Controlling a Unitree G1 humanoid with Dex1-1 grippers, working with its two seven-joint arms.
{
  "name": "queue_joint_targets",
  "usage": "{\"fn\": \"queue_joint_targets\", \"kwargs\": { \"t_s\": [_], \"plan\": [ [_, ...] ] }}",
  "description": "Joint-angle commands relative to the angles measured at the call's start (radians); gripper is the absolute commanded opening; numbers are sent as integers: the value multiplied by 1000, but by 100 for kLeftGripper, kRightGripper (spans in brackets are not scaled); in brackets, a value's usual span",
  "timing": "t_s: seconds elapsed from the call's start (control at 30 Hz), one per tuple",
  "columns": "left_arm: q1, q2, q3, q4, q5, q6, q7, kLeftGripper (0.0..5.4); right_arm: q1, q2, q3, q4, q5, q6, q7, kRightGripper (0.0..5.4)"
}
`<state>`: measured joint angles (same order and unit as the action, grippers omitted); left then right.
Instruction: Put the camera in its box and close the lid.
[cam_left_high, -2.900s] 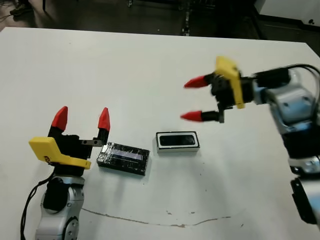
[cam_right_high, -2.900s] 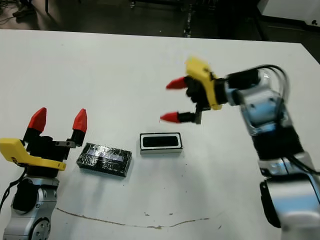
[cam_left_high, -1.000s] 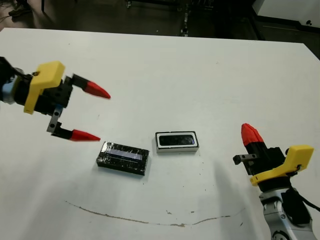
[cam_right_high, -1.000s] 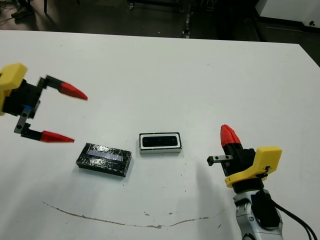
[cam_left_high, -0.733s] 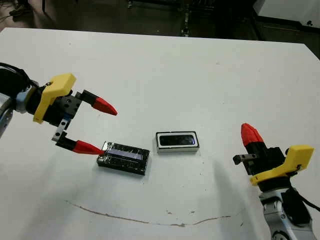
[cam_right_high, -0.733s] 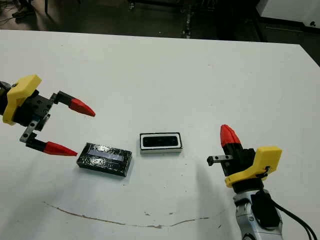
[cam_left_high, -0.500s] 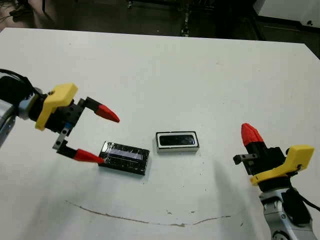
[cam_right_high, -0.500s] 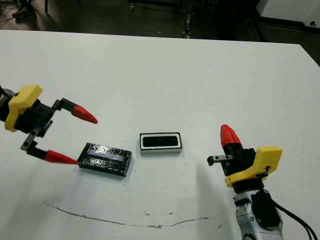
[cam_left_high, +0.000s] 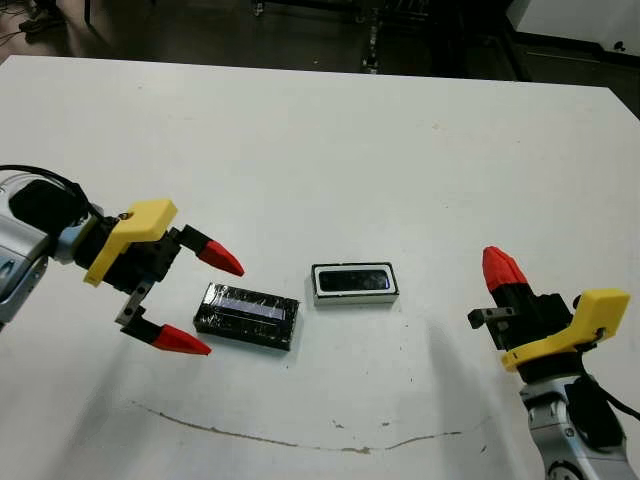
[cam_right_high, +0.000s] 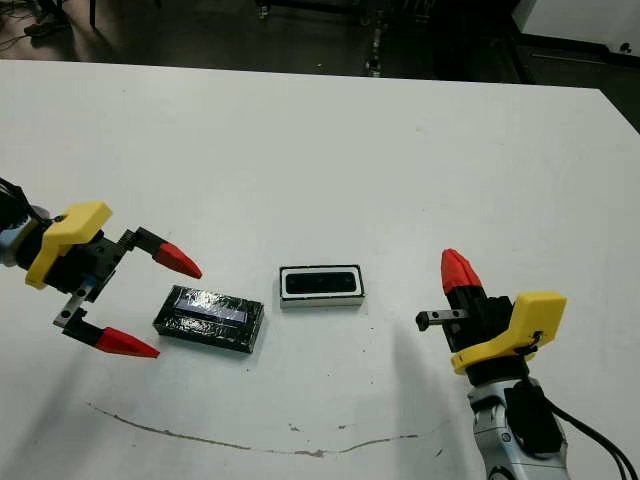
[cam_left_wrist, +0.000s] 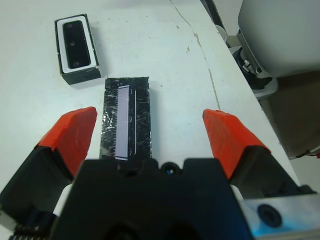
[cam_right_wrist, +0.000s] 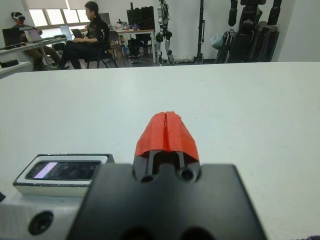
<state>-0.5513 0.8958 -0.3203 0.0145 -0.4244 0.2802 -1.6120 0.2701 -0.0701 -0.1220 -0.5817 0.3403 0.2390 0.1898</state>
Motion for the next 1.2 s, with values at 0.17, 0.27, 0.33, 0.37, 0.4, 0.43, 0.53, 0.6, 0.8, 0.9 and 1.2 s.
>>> {"fn": "queue_joint_targets", "kwargs": {
  "t_s": [0.17,0.27,0.33,0.37,0.4,0.43,0.53,0.6,0.8,0.9,1.2],
  "plan": [
    [-20,-51,-13,19,31,77,6,540,-4,-11,-3,-7,12,24,-14,1],
    [-15,-68,-3,16,43,82,19,540,-4,-12,-1,-11,13,30,-17,1],
    [-14,-75,0,15,51,83,28,540,-5,-14,0,-11,14,31,-15,1],
    [-12,-79,4,13,55,82,33,540,-5,-14,0,-9,14,28,-14,1],
    [-9,-82,7,12,57,81,40,540,-5,-14,0,-8,13,26,-13,1],
    [-8,-87,8,16,59,79,43,540,-5,-15,1,-7,12,25,-13,1],
    [-4,-98,7,24,74,65,55,540,-3,-14,1,-6,16,25,-12,1],
    [-10,-107,1,44,80,65,49,540,-4,-14,0,-3,25,26,-8,1],
    [-4,-141,5,95,93,11,36,540,-1,-14,4,-6,22,29,-16,1],
    [-2,-145,-1,100,103,16,37,540,0,-15,6,-4,23,24,-12,1],
    [1,-152,-7,104,136,-3,38,540,3,-16,9,-11,22,32,-17,1]
  ]
}}
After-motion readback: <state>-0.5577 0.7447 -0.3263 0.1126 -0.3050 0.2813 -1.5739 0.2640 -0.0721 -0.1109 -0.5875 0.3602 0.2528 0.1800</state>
